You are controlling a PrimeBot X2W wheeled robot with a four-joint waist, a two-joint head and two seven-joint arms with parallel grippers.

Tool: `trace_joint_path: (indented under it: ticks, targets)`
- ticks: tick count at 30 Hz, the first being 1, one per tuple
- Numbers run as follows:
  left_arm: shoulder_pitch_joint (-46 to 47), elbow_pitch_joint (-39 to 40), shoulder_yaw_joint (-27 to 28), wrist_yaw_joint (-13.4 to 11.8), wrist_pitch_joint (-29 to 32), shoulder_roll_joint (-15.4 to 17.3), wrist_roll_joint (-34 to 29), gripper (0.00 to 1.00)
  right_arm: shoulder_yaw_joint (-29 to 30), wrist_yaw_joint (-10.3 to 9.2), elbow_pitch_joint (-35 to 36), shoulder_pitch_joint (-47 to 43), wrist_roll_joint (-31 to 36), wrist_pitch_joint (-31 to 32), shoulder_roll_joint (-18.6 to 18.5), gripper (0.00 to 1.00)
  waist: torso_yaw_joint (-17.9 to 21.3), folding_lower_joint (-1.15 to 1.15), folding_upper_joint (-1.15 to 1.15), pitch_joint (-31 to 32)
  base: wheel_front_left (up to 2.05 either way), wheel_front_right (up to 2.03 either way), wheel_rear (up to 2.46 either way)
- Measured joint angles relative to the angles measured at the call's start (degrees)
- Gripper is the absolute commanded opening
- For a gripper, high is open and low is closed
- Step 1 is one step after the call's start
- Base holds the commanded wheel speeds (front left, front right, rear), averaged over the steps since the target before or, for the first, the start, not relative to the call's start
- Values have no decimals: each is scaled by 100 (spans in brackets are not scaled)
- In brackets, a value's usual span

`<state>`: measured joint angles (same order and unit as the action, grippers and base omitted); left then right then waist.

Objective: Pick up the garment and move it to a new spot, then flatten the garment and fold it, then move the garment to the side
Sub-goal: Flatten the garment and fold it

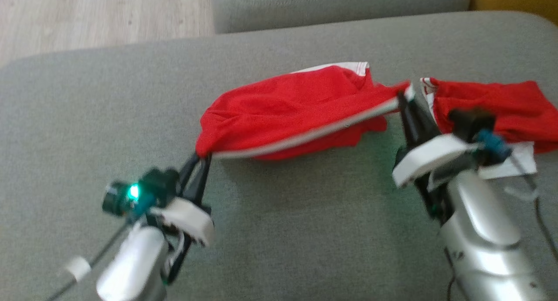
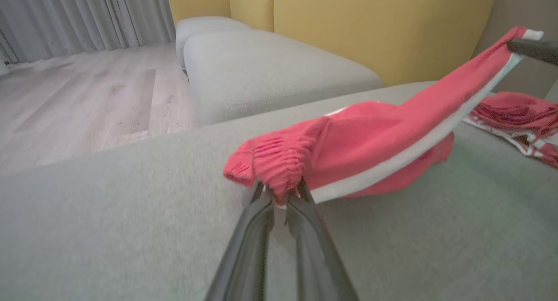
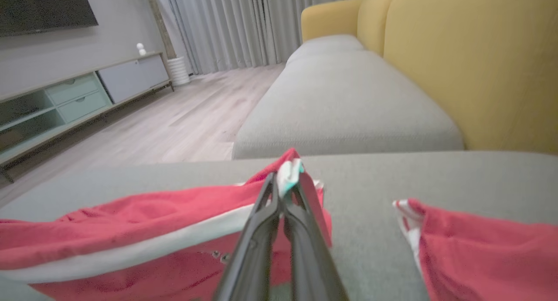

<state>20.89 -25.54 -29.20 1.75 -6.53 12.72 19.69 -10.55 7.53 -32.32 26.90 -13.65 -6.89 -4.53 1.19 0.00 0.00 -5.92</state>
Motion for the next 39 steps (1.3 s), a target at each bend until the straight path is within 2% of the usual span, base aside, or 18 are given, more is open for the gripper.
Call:
trace_joint_path:
  ticks: [10,16,19,25,28,30,33,39]
  targets:
    - [824,740,200,59,589,336,11,0,-103,1,1443,342,-199,855,-318,0,72,0,0,547,0,0,0]
    - [884,1486,328,7,996,498,199,0,-136,0,2247,278,-252,1230,-359,0,122,-1,0,854,0,0,0]
    - [661,2080,492,-144,1131,593,383,0,-62,0,2724,34,-252,1405,-363,0,153,-1,0,949,0,0,0]
    - [-455,3456,573,-435,1718,714,844,0,368,0,3661,-934,-246,1811,-315,0,168,-2,0,959,0,0,0]
    - [-617,3851,623,-531,1964,818,909,0,449,0,3933,-1175,-213,2035,-275,0,129,0,0,853,0,0,0]
    - [-442,3884,679,-522,2106,859,951,0,494,0,3990,-1131,-170,2112,-257,0,105,-1,0,768,0,0,0]
    - [143,3587,667,-328,2310,866,1049,0,575,0,3839,-733,-286,2217,-146,0,89,-1,0,590,0,0,0]
    - [2294,2225,695,164,2376,813,1040,0,525,0,2777,1361,-148,2105,-138,0,109,2,0,-153,0,0,0]
